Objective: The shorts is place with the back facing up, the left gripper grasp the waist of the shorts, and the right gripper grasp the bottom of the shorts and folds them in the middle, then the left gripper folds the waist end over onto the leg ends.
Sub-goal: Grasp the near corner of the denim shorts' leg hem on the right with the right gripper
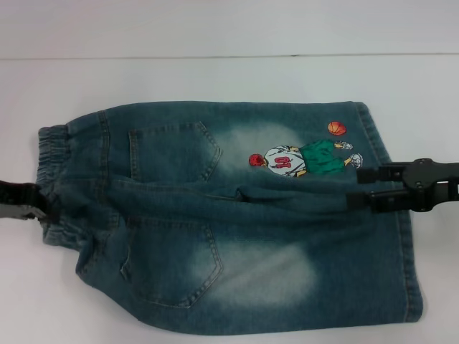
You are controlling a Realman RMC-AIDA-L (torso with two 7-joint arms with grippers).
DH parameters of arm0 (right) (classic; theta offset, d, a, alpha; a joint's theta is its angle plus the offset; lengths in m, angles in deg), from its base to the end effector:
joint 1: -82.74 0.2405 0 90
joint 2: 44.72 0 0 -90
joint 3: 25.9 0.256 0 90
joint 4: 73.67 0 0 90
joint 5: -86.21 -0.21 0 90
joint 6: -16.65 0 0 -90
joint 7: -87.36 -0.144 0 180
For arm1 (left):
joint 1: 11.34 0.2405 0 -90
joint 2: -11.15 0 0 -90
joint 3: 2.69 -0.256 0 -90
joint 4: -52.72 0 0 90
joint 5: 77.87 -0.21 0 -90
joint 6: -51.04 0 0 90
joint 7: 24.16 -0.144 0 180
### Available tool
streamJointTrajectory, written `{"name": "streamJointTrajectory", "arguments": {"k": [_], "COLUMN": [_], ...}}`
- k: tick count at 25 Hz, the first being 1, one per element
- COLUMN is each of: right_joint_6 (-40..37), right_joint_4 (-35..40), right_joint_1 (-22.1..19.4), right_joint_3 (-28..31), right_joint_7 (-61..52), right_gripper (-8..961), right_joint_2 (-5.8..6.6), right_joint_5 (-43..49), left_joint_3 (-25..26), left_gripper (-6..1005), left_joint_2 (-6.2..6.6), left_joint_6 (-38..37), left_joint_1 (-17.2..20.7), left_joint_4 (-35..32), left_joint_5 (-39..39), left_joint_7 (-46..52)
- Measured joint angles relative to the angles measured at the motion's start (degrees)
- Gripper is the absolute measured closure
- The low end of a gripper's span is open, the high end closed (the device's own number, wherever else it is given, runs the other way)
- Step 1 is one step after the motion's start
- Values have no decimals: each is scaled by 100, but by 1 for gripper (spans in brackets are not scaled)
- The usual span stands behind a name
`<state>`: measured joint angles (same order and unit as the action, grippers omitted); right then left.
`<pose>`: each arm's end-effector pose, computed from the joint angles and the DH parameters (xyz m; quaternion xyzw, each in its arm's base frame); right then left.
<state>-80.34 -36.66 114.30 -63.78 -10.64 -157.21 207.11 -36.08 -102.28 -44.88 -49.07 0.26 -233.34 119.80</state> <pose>0.2785 0.3259 0.0391 -0.9150 0.3458 0.1999 0.0569 -0.3008 0.3479 0.0780 -0.7557 -0.6371 0.0337 0.1480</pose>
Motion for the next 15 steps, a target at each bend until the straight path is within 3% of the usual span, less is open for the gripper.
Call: {"name": "streamJointTrajectory", "arguments": {"k": [5,9,12,15], "right_joint_6": [-41,-326,-673,-994], "right_joint_4": [7,18,194,553], "right_joint_1": [17,76,224,397], "right_joint_3": [-63,-264,-308,-340], "right_joint_7": [-133,-381,-777,-1118], "right_gripper": [55,57,59,60], "right_joint_2": [106,282,390,380], "right_joint_5": [14,92,475,1257], "left_joint_3": [10,10,-1,-22], "left_gripper": [988,988,988,988], "left_joint_2": [12,15,22,24], "left_joint_6": [64,76,68,36], "left_joint_1": [-11,-16,-34,-69], "left_joint_4": [16,41,42,22], "left_joint_5": [20,20,20,21], "left_joint_7": [3,1,1,0]}}
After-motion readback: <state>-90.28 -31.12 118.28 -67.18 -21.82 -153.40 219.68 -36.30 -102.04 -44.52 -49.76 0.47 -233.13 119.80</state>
